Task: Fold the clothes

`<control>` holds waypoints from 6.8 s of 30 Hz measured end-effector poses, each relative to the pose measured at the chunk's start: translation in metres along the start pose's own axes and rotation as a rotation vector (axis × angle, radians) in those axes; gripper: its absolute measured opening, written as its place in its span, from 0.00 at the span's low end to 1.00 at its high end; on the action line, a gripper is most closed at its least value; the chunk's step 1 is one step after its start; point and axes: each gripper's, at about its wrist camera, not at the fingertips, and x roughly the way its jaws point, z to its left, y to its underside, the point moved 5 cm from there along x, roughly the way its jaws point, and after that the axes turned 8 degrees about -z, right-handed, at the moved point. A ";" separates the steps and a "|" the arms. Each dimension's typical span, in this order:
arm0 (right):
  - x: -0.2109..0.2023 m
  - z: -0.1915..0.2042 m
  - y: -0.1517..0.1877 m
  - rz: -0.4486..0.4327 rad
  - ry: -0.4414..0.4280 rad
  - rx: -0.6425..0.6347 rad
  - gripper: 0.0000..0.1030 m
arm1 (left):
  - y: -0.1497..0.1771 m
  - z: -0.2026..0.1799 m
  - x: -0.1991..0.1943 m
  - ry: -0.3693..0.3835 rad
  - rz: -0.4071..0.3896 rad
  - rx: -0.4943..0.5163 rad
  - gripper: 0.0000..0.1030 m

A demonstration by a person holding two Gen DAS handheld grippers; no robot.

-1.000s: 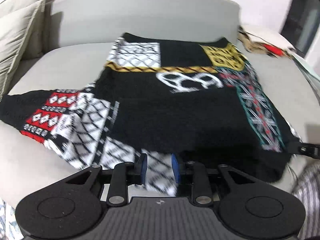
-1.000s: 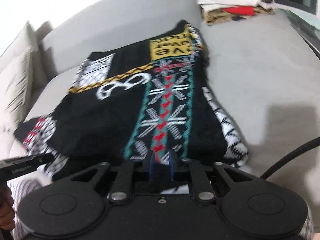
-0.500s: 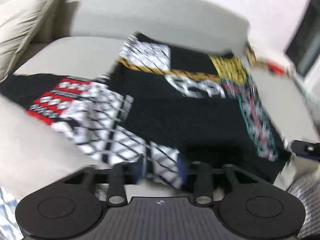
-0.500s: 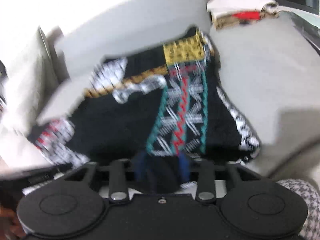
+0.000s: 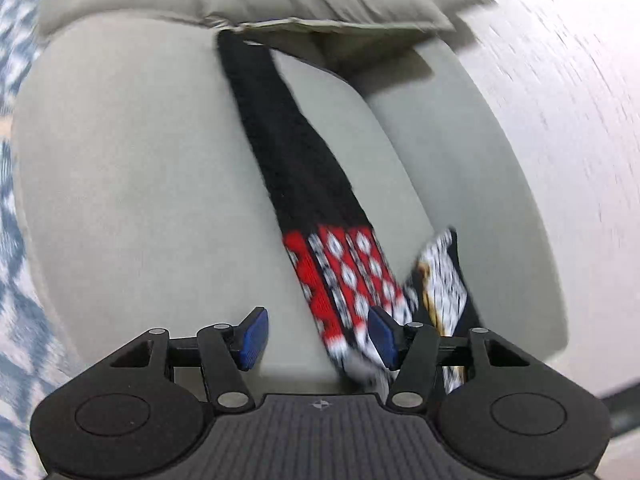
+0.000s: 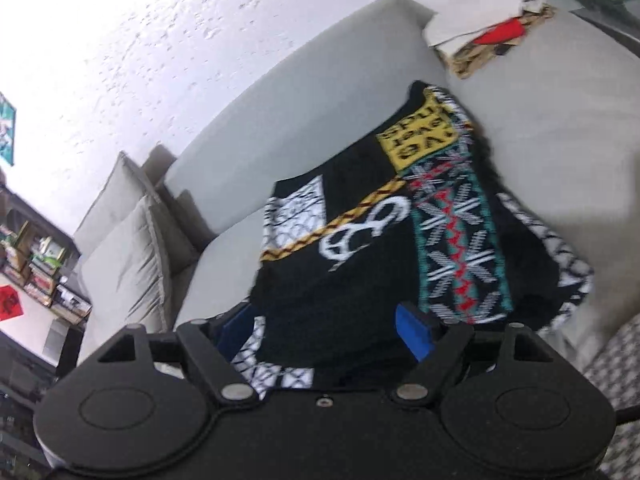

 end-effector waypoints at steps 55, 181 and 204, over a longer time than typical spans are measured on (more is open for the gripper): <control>0.026 -0.129 -0.019 0.058 0.075 0.210 0.60 | 0.131 -0.161 -0.042 -0.105 -0.111 1.217 0.69; 0.136 -0.121 -0.029 0.171 0.361 -0.307 0.22 | 0.211 -0.221 0.127 -0.127 0.205 1.508 0.03; 0.155 -0.087 -0.208 0.079 0.173 -0.224 0.50 | 0.061 -0.290 0.164 -0.088 0.132 1.186 0.57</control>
